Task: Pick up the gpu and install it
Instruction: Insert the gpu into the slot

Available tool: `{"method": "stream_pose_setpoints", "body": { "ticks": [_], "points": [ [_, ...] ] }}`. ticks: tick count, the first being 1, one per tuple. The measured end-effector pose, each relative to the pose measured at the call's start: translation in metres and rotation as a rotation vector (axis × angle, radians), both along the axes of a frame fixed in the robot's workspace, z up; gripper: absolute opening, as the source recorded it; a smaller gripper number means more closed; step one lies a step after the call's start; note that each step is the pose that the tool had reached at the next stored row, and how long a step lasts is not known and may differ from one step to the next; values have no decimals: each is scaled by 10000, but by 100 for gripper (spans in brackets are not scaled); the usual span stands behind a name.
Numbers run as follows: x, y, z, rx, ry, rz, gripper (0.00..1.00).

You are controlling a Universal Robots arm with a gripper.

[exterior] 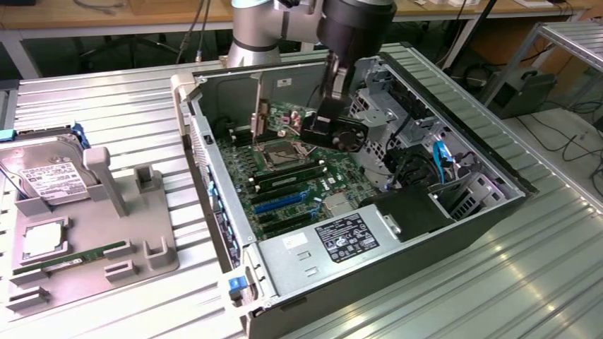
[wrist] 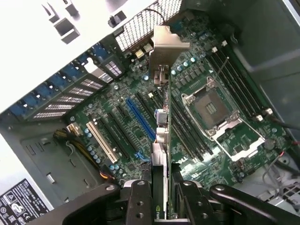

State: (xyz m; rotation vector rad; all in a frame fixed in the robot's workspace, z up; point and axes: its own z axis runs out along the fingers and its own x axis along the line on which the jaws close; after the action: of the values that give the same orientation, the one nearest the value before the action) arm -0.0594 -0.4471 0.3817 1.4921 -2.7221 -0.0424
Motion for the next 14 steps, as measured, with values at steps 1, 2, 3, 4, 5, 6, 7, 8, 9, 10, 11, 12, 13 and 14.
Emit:
{"method": "stream_pose_setpoints", "body": {
  "ticks": [1,2,3,4,5,6,7,8,9,10,11,12,13,14],
  "points": [
    [0,0,-2,32,0,156,26],
    [0,0,-4,63,0,314,26],
    [0,0,-7,99,-1,503,26],
    [0,0,-10,125,-1,672,26],
    [0,0,-13,148,0,917,26],
    [0,0,-16,158,1,1082,26],
    [0,0,-21,168,2,1305,26],
    [0,0,-25,171,4,1496,26],
    [0,0,-31,173,7,1769,26],
    [0,0,-34,173,8,1948,26],
    [1,0,-39,174,10,2139,26],
    [1,0,-47,175,13,2477,26],
    [1,0,-51,175,14,2653,26],
    [1,0,-56,175,16,2843,26]
  ]
}}
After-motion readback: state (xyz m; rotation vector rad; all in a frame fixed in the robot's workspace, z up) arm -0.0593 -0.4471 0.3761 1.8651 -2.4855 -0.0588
